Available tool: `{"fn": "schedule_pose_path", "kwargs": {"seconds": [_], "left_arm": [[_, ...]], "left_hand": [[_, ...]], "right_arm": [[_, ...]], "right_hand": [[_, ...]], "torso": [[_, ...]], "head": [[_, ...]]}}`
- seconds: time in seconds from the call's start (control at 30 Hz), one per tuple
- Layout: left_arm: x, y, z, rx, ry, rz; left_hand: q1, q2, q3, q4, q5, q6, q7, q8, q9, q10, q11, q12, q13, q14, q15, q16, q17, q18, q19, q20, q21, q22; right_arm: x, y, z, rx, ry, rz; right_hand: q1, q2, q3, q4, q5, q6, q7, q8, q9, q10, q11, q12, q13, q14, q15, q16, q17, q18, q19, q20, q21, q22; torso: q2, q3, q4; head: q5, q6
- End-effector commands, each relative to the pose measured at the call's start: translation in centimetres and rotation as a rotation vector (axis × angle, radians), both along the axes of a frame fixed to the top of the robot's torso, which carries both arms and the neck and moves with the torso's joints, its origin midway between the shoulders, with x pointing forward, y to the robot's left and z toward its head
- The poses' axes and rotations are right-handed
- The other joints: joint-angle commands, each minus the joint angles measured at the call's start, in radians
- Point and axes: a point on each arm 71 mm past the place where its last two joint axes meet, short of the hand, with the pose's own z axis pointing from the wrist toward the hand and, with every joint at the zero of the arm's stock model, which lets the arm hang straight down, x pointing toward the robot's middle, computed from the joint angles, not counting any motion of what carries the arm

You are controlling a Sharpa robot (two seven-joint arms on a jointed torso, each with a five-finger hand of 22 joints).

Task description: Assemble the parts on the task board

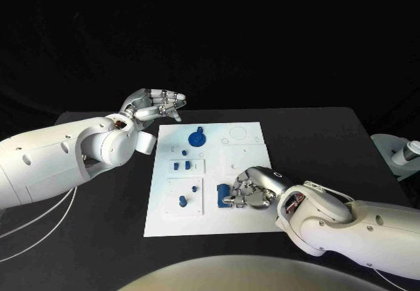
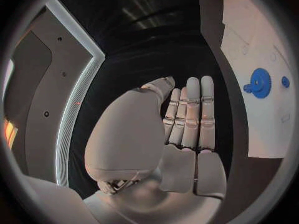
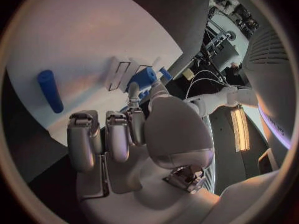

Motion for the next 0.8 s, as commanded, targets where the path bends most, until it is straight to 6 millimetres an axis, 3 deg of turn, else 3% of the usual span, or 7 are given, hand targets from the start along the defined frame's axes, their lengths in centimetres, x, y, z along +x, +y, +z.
{"fn": "schedule_pose_path", "kwargs": {"seconds": [0.03,0.2,0.27,0.6,0.8], "left_arm": [[-0.06,-0.22,0.08,-0.010,-0.001,-0.016],[-0.07,-0.13,0.05,-0.008,0.000,-0.015],[-0.08,-0.09,0.04,-0.008,0.001,-0.015],[-0.12,0.02,0.00,-0.007,0.003,-0.014],[-0.12,0.03,-0.01,-0.006,0.003,-0.014]], "left_hand": [[-0.010,0.003,0.006,-0.001,0.005,-0.007,0.003,0.003,-0.001,-0.008,-0.001,0.004,-0.001,-0.006,-0.001,0.003,-0.002,0.011,-0.008,-0.001,0.006,0.001],[-0.010,0.004,0.007,-0.001,0.005,-0.007,0.003,0.003,-0.002,-0.009,-0.001,0.005,-0.001,-0.006,-0.001,0.004,-0.002,0.011,-0.008,-0.001,0.006,0.001],[-0.010,0.004,0.007,-0.001,0.005,-0.007,0.003,0.003,-0.002,-0.009,-0.001,0.005,-0.001,-0.006,-0.001,0.004,-0.002,0.011,-0.008,-0.001,0.006,0.001],[-0.010,0.004,0.007,-0.001,0.005,-0.007,0.003,0.003,-0.002,-0.009,-0.001,0.005,-0.001,-0.006,-0.001,0.004,-0.002,0.011,-0.008,-0.001,0.006,0.001],[-0.010,0.004,0.007,-0.001,0.005,-0.007,0.003,0.003,-0.002,-0.009,-0.001,0.005,-0.001,-0.006,-0.001,0.004,-0.002,0.011,-0.008,-0.001,0.006,0.001]], "right_arm": [[0.08,-0.21,-0.32,-0.051,-0.007,0.005],[0.05,-0.35,-0.25,-0.058,-0.016,0.006],[0.02,-0.46,-0.21,-0.059,-0.019,0.005],[-0.11,-0.69,-0.08,-0.052,-0.020,0.009],[-0.12,-0.69,0.06,-0.038,-0.028,0.007]], "right_hand": [[0.048,0.007,0.013,-0.002,-0.007,0.003,-0.008,-0.003,-0.005,0.031,-0.009,0.003,0.137,0.102,-0.008,0.005,0.236,-0.019,0.099,-0.006,0.004,0.259],[0.079,0.002,0.018,-0.001,-0.018,0.004,-0.009,-0.005,-0.010,0.031,-0.010,0.002,0.137,0.102,-0.009,0.005,0.236,-0.019,0.098,-0.007,0.004,0.259],[0.096,0.001,0.027,0.003,-0.067,0.006,-0.009,-0.006,-0.013,0.032,-0.010,0.003,0.138,0.102,-0.009,0.005,0.236,-0.019,0.098,-0.008,0.004,0.259],[0.098,0.000,0.028,0.003,-0.068,0.006,-0.009,-0.006,-0.013,0.032,-0.010,0.002,0.138,0.102,-0.009,0.006,0.236,-0.019,0.099,-0.008,0.005,0.259],[0.088,-0.008,0.025,0.009,-0.070,0.007,-0.006,-0.007,-0.015,0.031,-0.008,0.001,0.138,0.102,-0.008,0.005,0.235,-0.019,0.098,-0.007,0.003,0.258]], "torso": [[0.000,0.0001,-0.0006],[0.000,0.0007,-0.0012],[0.000,0.0011,-0.0016],[0.001,0.0024,-0.0016],[0.000,0.0005,-0.0010]], "head": [[-0.001,-0.001],[-0.001,-0.001],[0.001,-0.002],[0.001,-0.004],[-0.001,-0.006]]}}
